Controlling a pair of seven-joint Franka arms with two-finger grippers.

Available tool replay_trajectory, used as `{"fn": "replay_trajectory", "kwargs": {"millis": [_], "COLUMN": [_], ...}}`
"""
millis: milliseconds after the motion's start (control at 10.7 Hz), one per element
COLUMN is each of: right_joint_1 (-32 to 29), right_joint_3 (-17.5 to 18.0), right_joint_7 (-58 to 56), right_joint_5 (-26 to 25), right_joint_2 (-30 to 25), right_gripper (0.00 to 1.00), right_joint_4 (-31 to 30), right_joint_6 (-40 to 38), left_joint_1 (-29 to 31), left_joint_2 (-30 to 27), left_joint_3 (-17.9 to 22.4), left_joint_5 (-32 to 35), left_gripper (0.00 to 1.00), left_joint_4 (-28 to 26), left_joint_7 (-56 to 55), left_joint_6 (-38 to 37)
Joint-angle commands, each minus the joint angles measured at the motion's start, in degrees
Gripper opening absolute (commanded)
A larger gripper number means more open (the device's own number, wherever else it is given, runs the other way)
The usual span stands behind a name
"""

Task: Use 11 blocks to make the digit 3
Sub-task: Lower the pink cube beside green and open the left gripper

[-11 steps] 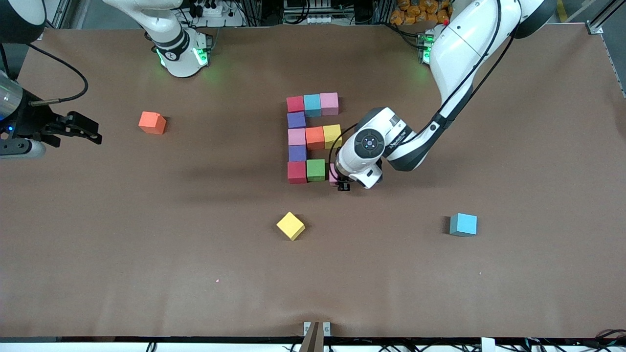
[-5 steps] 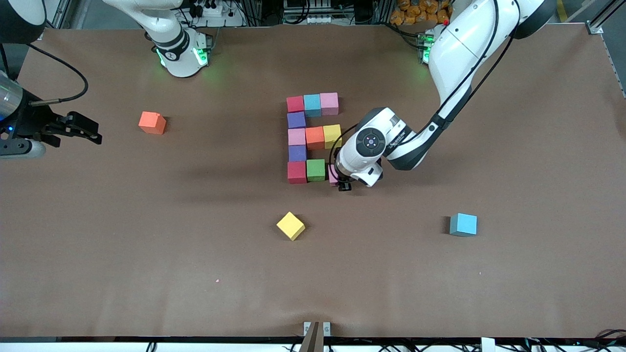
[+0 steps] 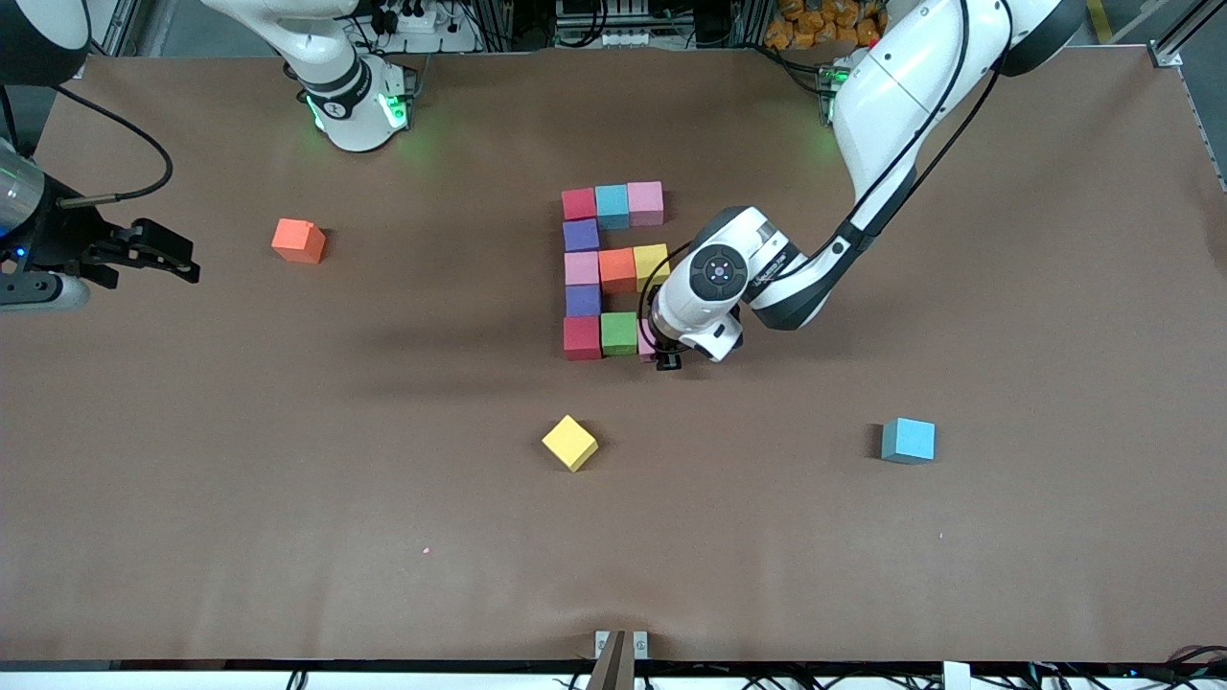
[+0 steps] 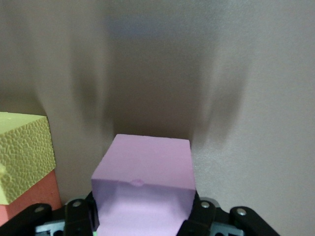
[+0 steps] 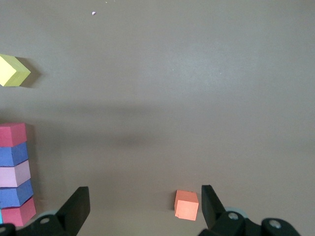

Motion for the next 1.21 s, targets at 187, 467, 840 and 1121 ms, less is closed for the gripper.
{"fn": "replay_trajectory", "kwargs": {"millis": [187, 467, 840, 1121], "right_joint_1": [-0.70, -0.70, -0.79, -0.79], "right_joint_3": [0.43, 0.52, 0.52, 0.52], "right_joint_7": [0.30, 0.30, 0.30, 0.30], "right_joint_5": [-0.34, -0.34, -0.34, -0.34], "right_joint_2": [-0.32, -0.32, -0.23, -0.23], "right_gripper": [1.00, 1.00, 1.00, 1.00], "right_joint_4": [-0.17, -0.17, -0.17, -0.26], "right_joint_6": [0.09, 0.18, 0.18, 0.18], "left_joint_1": [-1.23, -1.06, 0.34, 5.51], "left_joint_2": [0.39, -1.88, -9.34, -13.23], "left_joint_3": [0.22, 0.05, -1.36, -4.07], "left_joint_5": [5.25, 6.41, 5.80, 5.53], "left_gripper": [1.00, 1.00, 1.00, 1.00], "left_joint_4": [-0.15, -0.06, 0.47, 3.09], "left_joint_7": [-0.93, -0.49, 4.93, 16.69], "left_joint_6": [0.98, 0.46, -4.54, -8.93]}}
